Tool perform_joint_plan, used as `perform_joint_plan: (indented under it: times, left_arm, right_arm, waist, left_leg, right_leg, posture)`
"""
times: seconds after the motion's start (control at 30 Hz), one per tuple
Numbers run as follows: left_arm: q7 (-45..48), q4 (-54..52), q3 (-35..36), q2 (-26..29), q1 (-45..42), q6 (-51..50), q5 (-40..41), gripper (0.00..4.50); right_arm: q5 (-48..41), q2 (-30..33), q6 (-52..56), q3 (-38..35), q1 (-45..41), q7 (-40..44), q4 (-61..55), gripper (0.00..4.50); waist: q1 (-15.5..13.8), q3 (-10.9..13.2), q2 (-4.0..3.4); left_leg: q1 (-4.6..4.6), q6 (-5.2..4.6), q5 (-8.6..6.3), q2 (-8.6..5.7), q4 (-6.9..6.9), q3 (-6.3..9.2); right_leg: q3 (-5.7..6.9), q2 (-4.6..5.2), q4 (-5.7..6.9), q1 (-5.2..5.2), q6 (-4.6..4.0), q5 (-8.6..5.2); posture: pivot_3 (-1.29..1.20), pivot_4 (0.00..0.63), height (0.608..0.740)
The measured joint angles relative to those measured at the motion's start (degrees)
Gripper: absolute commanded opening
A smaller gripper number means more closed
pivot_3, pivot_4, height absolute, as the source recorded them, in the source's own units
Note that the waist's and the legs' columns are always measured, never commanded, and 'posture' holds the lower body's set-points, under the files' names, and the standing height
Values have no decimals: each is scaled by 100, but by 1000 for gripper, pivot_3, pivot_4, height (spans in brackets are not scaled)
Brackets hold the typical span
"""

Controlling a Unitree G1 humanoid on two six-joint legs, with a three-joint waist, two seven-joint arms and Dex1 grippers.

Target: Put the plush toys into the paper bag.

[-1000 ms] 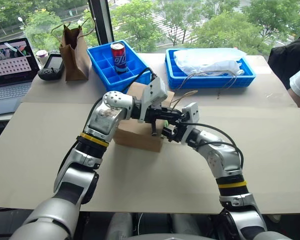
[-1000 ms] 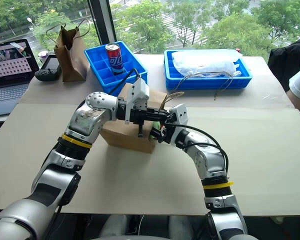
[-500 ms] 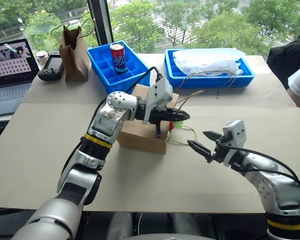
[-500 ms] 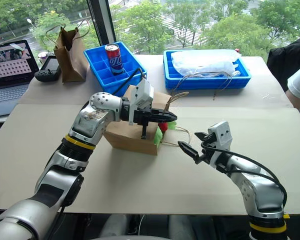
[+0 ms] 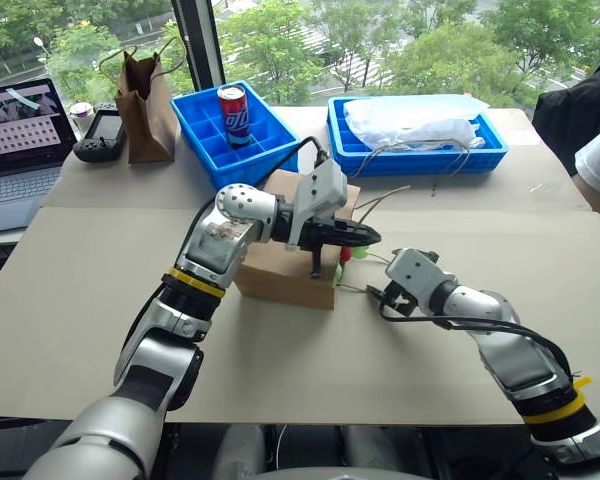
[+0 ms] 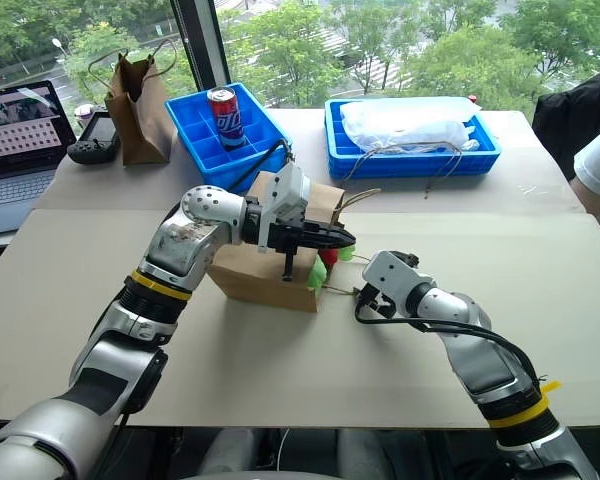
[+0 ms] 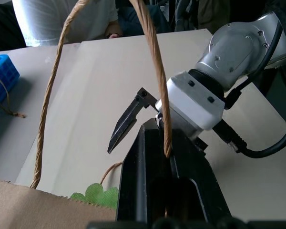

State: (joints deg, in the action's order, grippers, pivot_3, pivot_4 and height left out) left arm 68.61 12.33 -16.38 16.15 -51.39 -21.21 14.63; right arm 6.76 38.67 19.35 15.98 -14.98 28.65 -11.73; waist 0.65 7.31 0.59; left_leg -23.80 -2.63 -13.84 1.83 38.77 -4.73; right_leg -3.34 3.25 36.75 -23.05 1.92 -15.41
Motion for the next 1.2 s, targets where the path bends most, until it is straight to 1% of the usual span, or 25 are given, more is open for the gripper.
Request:
perform_joint_plan:
  times: [0.1, 0.2, 0.27, 0.4, 0.5, 0.57, 0.7, 0.87, 0.97, 1.1, 1.2]
  left_arm:
    - [-14, 0, 2, 8, -3, -11, 0, 0]
    - [-36, 0, 6, 39, -16, -12, -2, 0]
    - [-38, -3, 11, 82, -17, -12, -4, 0]
    - [-42, -12, 20, 141, -17, -21, -2, 0]
    - [-50, -14, 19, 126, -17, -29, 0, 0]
    - [-50, -16, 19, 114, -19, -31, 1, 0]
    - [-51, -22, 18, 76, -49, -40, 1, 0]
    - [-63, -36, 20, 77, -158, -129, 8, 0]
    - [-106, -132, 48, 87, -190, -188, 25, 0]
    - [-157, -191, 51, 106, -188, -274, 40, 0]
    - [-168, -280, 68, 190, -184, -277, 49, 0]
  right_arm:
    - [-40, -219, -33, -72, 44, 46, 7, 4449]
    - [-390, -308, 24, -351, 314, 257, -223, 4449]
    - [-686, -287, 169, -634, 525, 427, -511, 4449]
    - [-1213, 1, 350, -1142, 902, 884, -1080, 4449]
    - [-1088, 92, 352, -1039, 946, 958, -945, 4449]
    - [-948, -23, 346, -877, 871, 926, -731, 4449]
    - [-496, -232, 87, -466, 346, 735, -147, 4449]
    - [-153, -455, -322, -302, -34, 523, 447, 4449]
    - [-8, -457, -563, -258, -85, 455, 667, 3703]
    - [175, -432, -790, -232, -35, 325, 776, 2358]
    - [493, -250, -965, -303, 241, -7, 718, 1326]
  waist:
    - [0, 0, 1]
    - [0, 0, 1]
    - [-4, 0, 1]
    - [-21, 0, 2]
    - [-17, 0, 2]
    - [8, 0, 2]
    - [31, 0, 2]
    - [12, 0, 2]
    - [-2, 0, 2]
    - [-27, 0, 2]
    - [-73, 0, 2]
  left_leg:
    - [1, 0, 0, 2, -1, -2]
    - [1, 0, 0, 2, -2, -2]
    - [0, -1, 0, 2, -3, -2]
    - [2, -1, -1, 2, -1, -2]
    - [3, -1, 0, 1, -1, -3]
    - [6, 0, 0, 2, -2, -5]
    - [15, 1, 1, 5, -1, -11]
    - [18, 2, 2, 3, 1, -11]
    - [30, 3, 2, 2, 1, -11]
    - [50, 3, 2, 0, 1, -10]
    - [53, 3, 2, 0, 1, -8]
  right_leg:
    - [-2, -1, 2, -1, 0, 0]
    - [-2, -1, 3, -2, 0, 0]
    - [-4, 0, 4, -3, 0, 0]
    - [-4, 0, 2, 2, 1, 0]
    - [-5, -2, 3, 0, 0, 0]
    - [-11, -6, 5, -2, 0, 0]
    - [-26, -13, 14, -3, 0, 0]
    - [-28, -12, 15, 3, 0, 0]
    - [-29, -11, 14, 15, 0, 0]
    - [-29, -9, 10, 42, 3, -1]
    - [-30, -2, 7, 50, 11, -6]
  posture:
    - [0, 150, 724]
    - [0, 150, 724]
    - [0, 150, 724]
    - [0, 150, 724]
    - [0, 150, 724]
    - [0, 150, 724]
    - [0, 150, 724]
    - [0, 150, 724]
    - [0, 150, 724]
    - [0, 150, 724]
    - [0, 150, 724]
